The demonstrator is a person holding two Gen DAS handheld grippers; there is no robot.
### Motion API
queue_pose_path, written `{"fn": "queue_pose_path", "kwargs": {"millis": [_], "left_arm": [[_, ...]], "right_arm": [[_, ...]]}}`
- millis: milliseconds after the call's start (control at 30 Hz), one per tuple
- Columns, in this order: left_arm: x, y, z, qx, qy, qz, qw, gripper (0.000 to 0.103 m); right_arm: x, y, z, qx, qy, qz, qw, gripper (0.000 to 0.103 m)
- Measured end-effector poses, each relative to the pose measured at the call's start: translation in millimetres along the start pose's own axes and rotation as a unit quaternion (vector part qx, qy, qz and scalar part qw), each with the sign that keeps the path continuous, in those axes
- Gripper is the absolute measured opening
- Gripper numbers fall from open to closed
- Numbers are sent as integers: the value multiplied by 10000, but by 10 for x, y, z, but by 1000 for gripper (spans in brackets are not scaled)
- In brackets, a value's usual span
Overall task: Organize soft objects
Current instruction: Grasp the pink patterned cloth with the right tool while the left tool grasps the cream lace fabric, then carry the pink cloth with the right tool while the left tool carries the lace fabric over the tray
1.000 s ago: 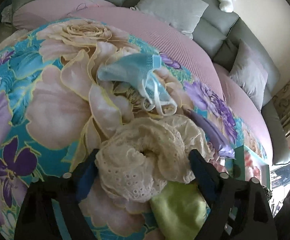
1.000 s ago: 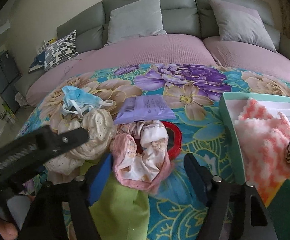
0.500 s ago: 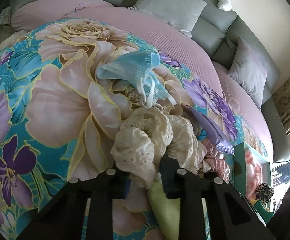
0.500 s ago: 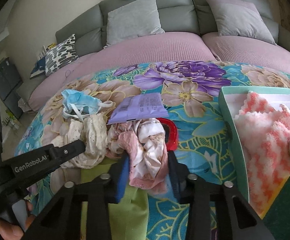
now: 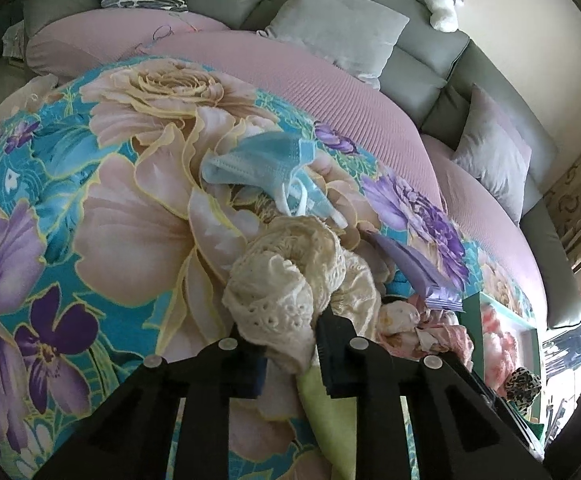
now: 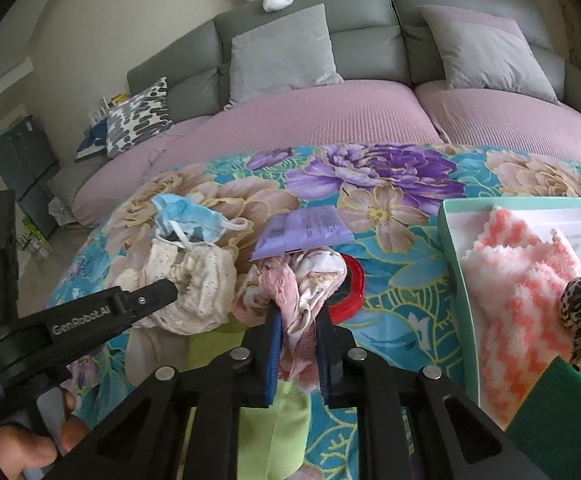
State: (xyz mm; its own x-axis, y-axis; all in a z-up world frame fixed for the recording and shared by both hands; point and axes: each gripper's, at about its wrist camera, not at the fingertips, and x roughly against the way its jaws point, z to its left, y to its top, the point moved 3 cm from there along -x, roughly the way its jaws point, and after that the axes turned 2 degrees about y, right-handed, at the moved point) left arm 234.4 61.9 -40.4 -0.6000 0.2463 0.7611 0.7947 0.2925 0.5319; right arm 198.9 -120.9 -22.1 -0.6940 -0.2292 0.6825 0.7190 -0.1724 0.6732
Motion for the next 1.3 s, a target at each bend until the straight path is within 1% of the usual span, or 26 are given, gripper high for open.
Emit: {"fn": "queue_pose_path", "kwargs": {"millis": [133, 300, 467, 633, 767, 900, 1067, 1200, 1300], "left_arm": [[114, 38, -36, -33, -23, -148, 9999, 21], [375, 106, -109, -120, -95, -492, 9987, 21], [612, 150, -227, -262, -196, -778, 9964, 21], [753, 151, -431, -491, -341, -940, 9938, 21], [777, 110, -616, -677, -467, -968, 9919, 21], [773, 40, -830, -899, -607, -966, 9894, 21], [781, -71, -1155, -1219, -841, -978, 9841, 21], [787, -179, -1406, -1474, -1000, -990, 9790, 21], [754, -271, -1583, -1611, -1180, -903, 9757, 21]], "right_arm": [[173, 58, 14, -4, 103, -203, 9997, 16], [433, 132, 31, -31, 212, -487, 9986, 16], [716, 219, 12, -62, 235, -815, 9964, 16], [868, 246, -102, -179, 161, -924, 9954, 16], [978, 267, -256, -252, -47, -998, 9947, 16], [1078, 272, -505, -464, -199, -1042, 9933, 17], [1226, 254, -834, -666, -503, -1116, 9902, 17], [1332, 234, -1083, -883, -647, -1188, 9869, 17], [1418, 214, -1268, -1026, -794, -1234, 9838, 17]]}}
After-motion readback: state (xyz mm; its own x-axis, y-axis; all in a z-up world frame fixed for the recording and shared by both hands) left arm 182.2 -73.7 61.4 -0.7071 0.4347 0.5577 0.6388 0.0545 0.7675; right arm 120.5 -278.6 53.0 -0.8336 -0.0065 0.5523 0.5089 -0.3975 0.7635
